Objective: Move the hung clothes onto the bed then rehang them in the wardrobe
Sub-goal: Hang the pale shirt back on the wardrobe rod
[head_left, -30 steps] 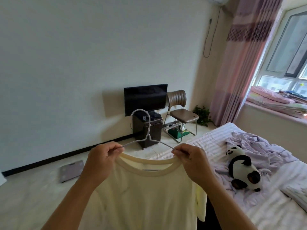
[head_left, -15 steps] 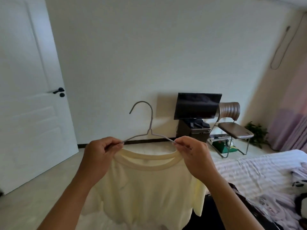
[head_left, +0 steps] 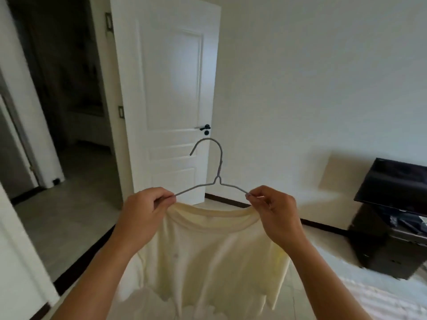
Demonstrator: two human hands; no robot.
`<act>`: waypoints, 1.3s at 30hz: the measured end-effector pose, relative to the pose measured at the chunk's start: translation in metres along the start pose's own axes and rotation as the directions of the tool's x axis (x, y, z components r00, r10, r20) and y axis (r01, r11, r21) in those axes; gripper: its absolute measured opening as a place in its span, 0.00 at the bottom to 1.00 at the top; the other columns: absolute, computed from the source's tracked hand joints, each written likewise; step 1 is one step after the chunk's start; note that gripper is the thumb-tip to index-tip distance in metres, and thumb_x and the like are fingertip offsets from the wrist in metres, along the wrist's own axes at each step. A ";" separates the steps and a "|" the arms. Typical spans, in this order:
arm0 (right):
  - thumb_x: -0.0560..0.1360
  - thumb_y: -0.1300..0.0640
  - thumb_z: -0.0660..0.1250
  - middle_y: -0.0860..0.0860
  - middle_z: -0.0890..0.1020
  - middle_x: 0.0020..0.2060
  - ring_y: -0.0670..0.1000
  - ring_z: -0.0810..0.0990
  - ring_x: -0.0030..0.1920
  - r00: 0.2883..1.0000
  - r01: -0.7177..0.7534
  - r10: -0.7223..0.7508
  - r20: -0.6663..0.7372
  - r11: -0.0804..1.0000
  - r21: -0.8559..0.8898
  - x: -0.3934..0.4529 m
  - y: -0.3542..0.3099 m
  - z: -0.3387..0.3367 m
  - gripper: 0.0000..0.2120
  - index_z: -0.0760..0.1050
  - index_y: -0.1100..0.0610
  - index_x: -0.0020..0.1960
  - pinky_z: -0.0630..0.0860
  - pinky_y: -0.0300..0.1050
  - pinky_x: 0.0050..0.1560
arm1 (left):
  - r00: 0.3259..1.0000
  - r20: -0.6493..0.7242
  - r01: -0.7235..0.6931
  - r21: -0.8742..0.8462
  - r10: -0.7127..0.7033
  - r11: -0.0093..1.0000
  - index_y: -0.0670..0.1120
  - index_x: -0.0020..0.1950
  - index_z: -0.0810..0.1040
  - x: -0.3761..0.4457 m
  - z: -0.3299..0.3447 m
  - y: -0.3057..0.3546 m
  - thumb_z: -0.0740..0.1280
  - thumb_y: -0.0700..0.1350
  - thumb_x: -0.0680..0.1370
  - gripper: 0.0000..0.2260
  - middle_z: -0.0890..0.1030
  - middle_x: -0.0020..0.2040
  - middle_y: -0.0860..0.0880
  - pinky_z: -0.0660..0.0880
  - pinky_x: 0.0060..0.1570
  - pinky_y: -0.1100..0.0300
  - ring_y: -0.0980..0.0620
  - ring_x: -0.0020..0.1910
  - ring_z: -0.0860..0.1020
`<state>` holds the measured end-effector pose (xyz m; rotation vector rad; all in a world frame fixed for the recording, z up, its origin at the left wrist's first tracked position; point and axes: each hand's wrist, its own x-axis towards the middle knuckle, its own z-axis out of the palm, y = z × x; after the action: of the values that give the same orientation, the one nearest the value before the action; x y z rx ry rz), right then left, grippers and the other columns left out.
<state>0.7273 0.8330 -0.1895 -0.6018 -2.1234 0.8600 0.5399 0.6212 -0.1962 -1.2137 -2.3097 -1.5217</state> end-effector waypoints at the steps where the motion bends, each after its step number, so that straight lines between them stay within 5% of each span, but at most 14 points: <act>1: 0.77 0.57 0.70 0.43 0.82 0.33 0.42 0.76 0.31 0.999 0.007 -0.008 0.036 1.000 0.018 0.006 -0.005 0.016 0.07 0.82 0.48 0.41 0.68 0.31 0.32 | 1.000 -0.015 0.025 0.047 -0.025 0.999 0.54 0.42 0.83 -0.002 -0.012 -0.012 0.71 0.44 0.77 0.06 0.82 0.36 0.60 0.74 0.41 0.66 0.61 0.40 0.80; 3: 0.77 0.57 0.70 0.43 0.82 0.33 0.43 0.79 0.34 0.993 0.032 -0.037 0.108 0.998 0.046 0.019 -0.015 0.047 0.07 0.81 0.48 0.41 0.71 0.34 0.35 | 0.997 -0.051 0.068 0.119 -0.063 0.991 0.53 0.42 0.83 -0.005 -0.034 -0.032 0.70 0.44 0.77 0.06 0.82 0.36 0.58 0.76 0.40 0.58 0.59 0.39 0.79; 11: 0.77 0.59 0.70 0.41 0.83 0.38 0.41 0.80 0.44 0.926 0.186 -0.214 0.310 0.976 0.118 0.065 -0.061 0.151 0.07 0.82 0.49 0.42 0.76 0.39 0.46 | 0.959 -0.230 0.205 0.150 -0.167 0.967 0.54 0.45 0.83 -0.010 -0.109 -0.075 0.68 0.45 0.79 0.06 0.82 0.37 0.56 0.79 0.40 0.52 0.56 0.40 0.79; 17: 0.76 0.58 0.71 0.43 0.81 0.37 0.43 0.80 0.41 0.816 0.416 -0.427 0.390 0.902 0.117 0.086 -0.104 0.221 0.06 0.82 0.50 0.41 0.76 0.40 0.42 | 0.884 -0.422 0.297 0.169 -0.203 0.940 0.51 0.44 0.83 -0.019 -0.162 -0.099 0.68 0.43 0.78 0.06 0.82 0.37 0.58 0.69 0.36 0.75 0.60 0.42 0.78; 24: 0.76 0.56 0.70 0.42 0.81 0.37 0.44 0.79 0.40 0.667 0.521 -0.546 0.507 0.828 0.207 0.076 -0.176 0.308 0.05 0.82 0.49 0.43 0.79 0.47 0.44 | 0.792 -0.554 0.384 0.126 -0.256 0.915 0.53 0.42 0.82 -0.050 -0.247 -0.137 0.69 0.42 0.78 0.07 0.82 0.36 0.55 0.74 0.40 0.57 0.54 0.39 0.79; 30: 0.77 0.53 0.70 0.40 0.81 0.38 0.41 0.79 0.42 0.600 0.543 -0.567 0.564 0.807 0.233 0.049 -0.255 0.378 0.04 0.82 0.46 0.45 0.77 0.38 0.45 | 0.742 -0.627 0.432 0.175 -0.238 0.885 0.51 0.44 0.83 -0.080 -0.339 -0.177 0.69 0.42 0.78 0.06 0.82 0.37 0.55 0.73 0.42 0.60 0.56 0.41 0.79; 36: 0.77 0.51 0.69 0.40 0.80 0.36 0.41 0.78 0.39 0.524 0.577 -0.586 0.618 0.778 0.249 0.022 -0.331 0.440 0.04 0.80 0.45 0.43 0.76 0.33 0.42 | 0.743 -0.652 0.492 0.381 -0.150 0.783 0.54 0.45 0.82 -0.103 -0.433 -0.213 0.67 0.45 0.79 0.06 0.80 0.39 0.59 0.76 0.44 0.49 0.54 0.44 0.77; 39: 0.77 0.49 0.68 0.41 0.80 0.34 0.40 0.79 0.38 0.509 0.573 -0.594 0.623 0.774 0.269 0.010 -0.360 0.471 0.05 0.78 0.45 0.42 0.75 0.34 0.40 | 0.718 -0.692 0.527 0.468 -0.077 0.710 0.53 0.45 0.82 -0.105 -0.468 -0.226 0.67 0.44 0.79 0.07 0.77 0.38 0.62 0.71 0.42 0.57 0.53 0.46 0.73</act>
<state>0.3021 0.4210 -0.1505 0.5838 -2.6929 0.7589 0.3131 0.1425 -0.1828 -0.0641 -2.2728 -0.8260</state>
